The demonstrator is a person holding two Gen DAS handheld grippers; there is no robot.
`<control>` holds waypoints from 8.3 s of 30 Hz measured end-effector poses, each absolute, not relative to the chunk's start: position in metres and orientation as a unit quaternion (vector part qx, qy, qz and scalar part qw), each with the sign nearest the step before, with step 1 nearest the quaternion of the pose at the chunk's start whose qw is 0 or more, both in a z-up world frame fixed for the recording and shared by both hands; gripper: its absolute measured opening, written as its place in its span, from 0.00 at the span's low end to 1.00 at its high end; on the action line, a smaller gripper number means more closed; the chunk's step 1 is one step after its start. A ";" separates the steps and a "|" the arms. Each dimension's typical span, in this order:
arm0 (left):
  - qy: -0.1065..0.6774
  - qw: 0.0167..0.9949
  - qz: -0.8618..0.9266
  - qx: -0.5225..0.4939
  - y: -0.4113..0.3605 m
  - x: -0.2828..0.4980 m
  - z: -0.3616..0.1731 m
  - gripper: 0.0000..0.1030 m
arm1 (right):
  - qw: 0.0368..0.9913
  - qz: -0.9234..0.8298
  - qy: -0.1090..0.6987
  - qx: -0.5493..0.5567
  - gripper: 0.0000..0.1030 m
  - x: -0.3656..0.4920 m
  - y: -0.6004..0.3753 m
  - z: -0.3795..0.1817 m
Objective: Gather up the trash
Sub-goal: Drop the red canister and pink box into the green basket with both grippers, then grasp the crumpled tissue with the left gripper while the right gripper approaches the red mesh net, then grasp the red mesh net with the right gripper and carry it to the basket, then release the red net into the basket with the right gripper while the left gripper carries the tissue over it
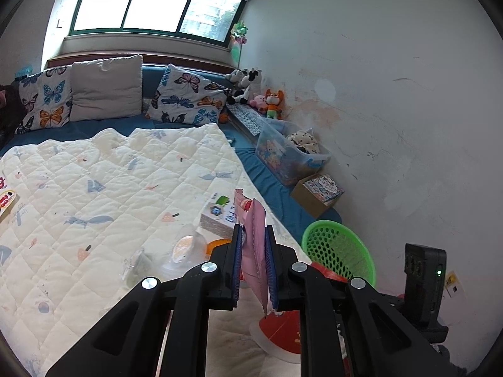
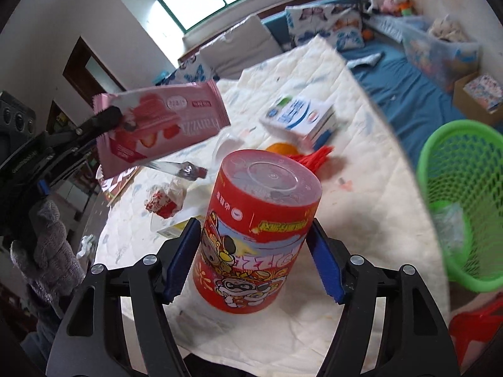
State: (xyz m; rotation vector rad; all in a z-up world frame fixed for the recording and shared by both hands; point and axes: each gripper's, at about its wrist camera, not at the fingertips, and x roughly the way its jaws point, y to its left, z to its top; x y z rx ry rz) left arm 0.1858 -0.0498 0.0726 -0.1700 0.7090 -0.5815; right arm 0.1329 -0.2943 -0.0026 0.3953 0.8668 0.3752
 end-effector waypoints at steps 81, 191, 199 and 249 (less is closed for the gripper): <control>0.427 0.821 -0.376 0.042 -0.242 0.155 -0.004 0.44 | 0.915 -0.060 0.366 0.161 0.73 0.063 -0.482 -0.036; 0.355 0.900 -0.254 -0.004 -0.088 0.155 0.009 0.35 | 0.901 0.053 0.402 0.155 0.55 0.143 -0.370 -0.047; 0.363 0.885 -0.292 0.006 -0.141 0.163 0.008 0.35 | 0.897 -0.016 0.409 0.165 0.57 0.119 -0.441 -0.056; 0.413 0.823 -0.380 0.085 -0.351 0.193 -0.022 0.35 | 0.889 -0.081 0.418 0.168 0.79 0.084 -0.532 -0.080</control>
